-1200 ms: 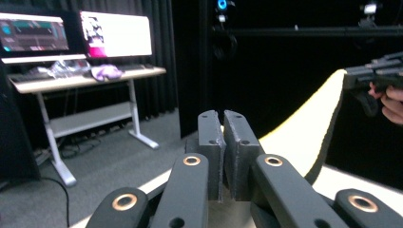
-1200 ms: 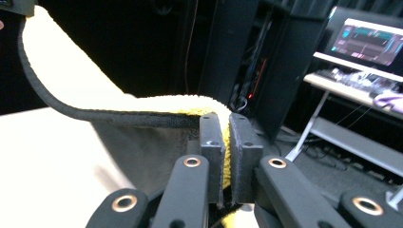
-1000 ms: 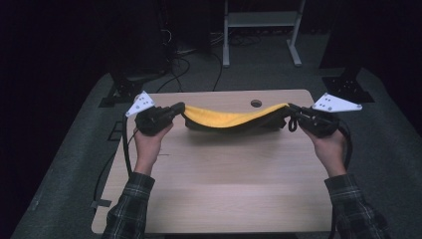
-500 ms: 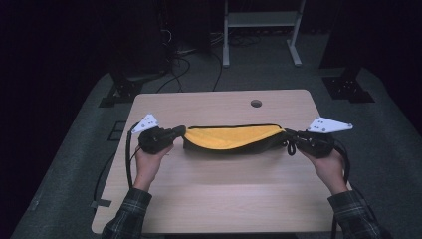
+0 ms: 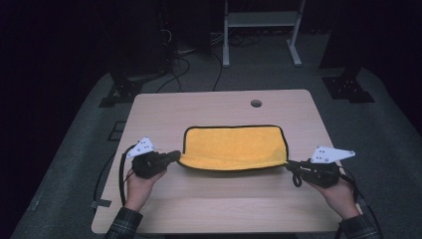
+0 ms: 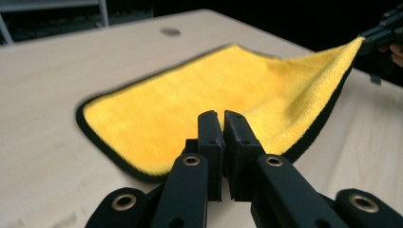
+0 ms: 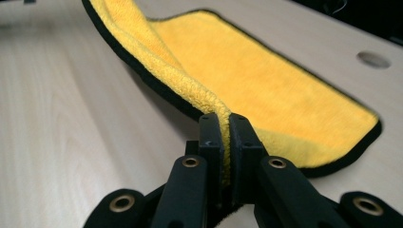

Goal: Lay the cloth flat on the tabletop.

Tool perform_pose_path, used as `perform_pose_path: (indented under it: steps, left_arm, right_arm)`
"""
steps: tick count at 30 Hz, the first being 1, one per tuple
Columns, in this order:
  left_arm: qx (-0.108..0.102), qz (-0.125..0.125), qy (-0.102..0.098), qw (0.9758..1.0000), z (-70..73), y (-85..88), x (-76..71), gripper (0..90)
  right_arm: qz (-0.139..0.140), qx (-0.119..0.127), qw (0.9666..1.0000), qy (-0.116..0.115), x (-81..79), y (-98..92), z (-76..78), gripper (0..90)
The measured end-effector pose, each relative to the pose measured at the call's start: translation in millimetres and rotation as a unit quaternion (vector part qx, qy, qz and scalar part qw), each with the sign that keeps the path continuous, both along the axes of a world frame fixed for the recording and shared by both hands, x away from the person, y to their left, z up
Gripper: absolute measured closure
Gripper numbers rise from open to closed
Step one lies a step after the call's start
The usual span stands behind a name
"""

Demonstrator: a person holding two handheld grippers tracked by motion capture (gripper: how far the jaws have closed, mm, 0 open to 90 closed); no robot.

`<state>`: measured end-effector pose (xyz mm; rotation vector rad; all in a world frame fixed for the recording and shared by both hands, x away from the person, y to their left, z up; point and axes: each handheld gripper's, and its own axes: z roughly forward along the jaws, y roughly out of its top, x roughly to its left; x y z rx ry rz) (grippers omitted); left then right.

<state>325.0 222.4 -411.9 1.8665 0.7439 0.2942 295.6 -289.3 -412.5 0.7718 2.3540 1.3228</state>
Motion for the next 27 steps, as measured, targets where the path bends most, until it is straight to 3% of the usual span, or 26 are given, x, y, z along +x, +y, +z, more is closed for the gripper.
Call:
perform_pose_path:
  steps: [7,14,19,27]
  left_arm:
    - [0.033,0.0,0.037,0.9988,-17.6,2.1,-18.3,85.7]
    - [0.065,-0.005,0.07,0.9954,-31.5,-0.9,-27.1,85.6]
    - [0.086,-0.01,0.093,0.9919,-40.3,-3.1,-32.9,85.5]
    - [0.101,-0.017,0.115,0.9881,-46.1,-2.3,-45.5,85.5]
  right_arm:
    - [0.022,-0.024,0.9984,0.045,-19.8,0.6,-24.3,83.8]
    - [0.041,-0.051,0.9949,0.076,-25.7,5.4,-39.3,83.1]
    - [0.051,-0.072,0.9924,0.085,-26.8,7.5,-44.4,82.9]
    - [0.054,-0.095,0.9892,0.097,-27.4,8.8,-48.8,80.2]
